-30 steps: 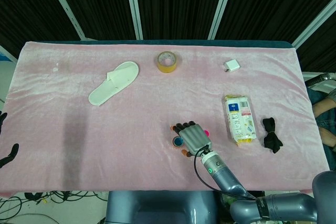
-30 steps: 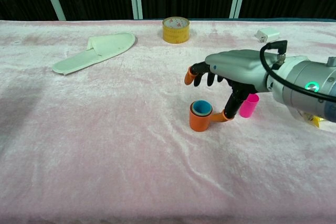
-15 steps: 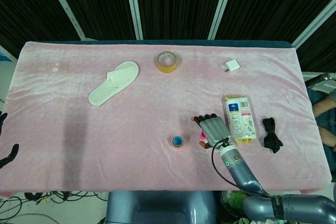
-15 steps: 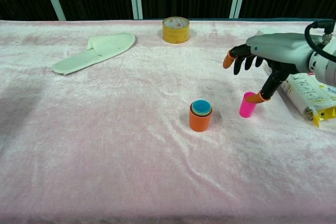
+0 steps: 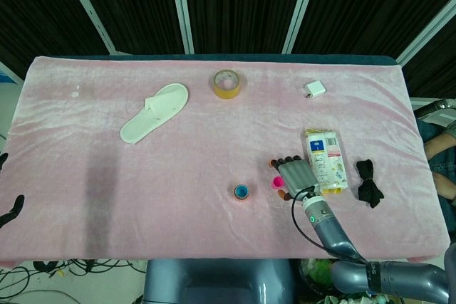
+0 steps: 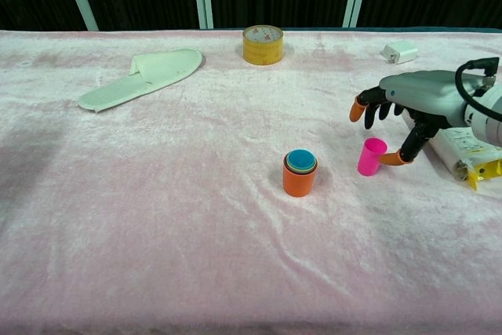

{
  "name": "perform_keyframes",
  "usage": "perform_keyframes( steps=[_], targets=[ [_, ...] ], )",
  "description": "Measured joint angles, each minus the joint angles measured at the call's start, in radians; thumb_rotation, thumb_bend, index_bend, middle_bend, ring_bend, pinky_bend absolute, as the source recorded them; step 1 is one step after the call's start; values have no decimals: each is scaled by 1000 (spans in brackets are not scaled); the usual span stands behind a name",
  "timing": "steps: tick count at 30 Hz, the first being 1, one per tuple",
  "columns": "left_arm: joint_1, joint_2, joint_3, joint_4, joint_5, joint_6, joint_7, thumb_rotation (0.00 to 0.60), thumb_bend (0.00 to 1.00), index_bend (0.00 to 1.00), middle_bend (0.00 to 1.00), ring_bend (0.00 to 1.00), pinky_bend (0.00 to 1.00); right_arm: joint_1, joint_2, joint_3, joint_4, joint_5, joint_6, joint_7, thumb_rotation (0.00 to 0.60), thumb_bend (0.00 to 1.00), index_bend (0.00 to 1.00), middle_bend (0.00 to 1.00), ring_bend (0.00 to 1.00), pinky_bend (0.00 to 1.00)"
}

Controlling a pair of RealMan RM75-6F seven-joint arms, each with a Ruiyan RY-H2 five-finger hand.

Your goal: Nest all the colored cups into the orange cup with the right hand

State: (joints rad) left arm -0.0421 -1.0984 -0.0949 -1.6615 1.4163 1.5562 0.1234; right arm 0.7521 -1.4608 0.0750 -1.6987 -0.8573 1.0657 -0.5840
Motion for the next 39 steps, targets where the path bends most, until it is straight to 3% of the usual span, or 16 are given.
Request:
perform_keyframes(
  steps=[7,19,24,30,39],
  targets=[
    [0,0,-1,-1,-2,-1,1,600,342,51,44,0,0,-7,-20,-4,43,-13,-13,11,600,286,380,377,250,233],
    [0,1,-1,0,-4,-2,1,600,342,51,44,0,0,-15,-44,0,77,-30,-30,27,600,292,411,407,252,233],
    [0,1,-1,0,-4,-2,1,600,342,51,44,0,0,-16,-54,4,87,-34,-35,28,600,301,470,469,274,233],
    [0,2,-2,-1,-5,-3,0,600,342,50,44,0,0,-20,-63,7,98,-40,-34,32,600,438,508,515,303,233],
    [0,2,-1,-2,-4,-3,0,600,342,51,44,0,0,-20,-43,27,63,-55,-28,39,600,447,519,522,307,233]
  ],
)
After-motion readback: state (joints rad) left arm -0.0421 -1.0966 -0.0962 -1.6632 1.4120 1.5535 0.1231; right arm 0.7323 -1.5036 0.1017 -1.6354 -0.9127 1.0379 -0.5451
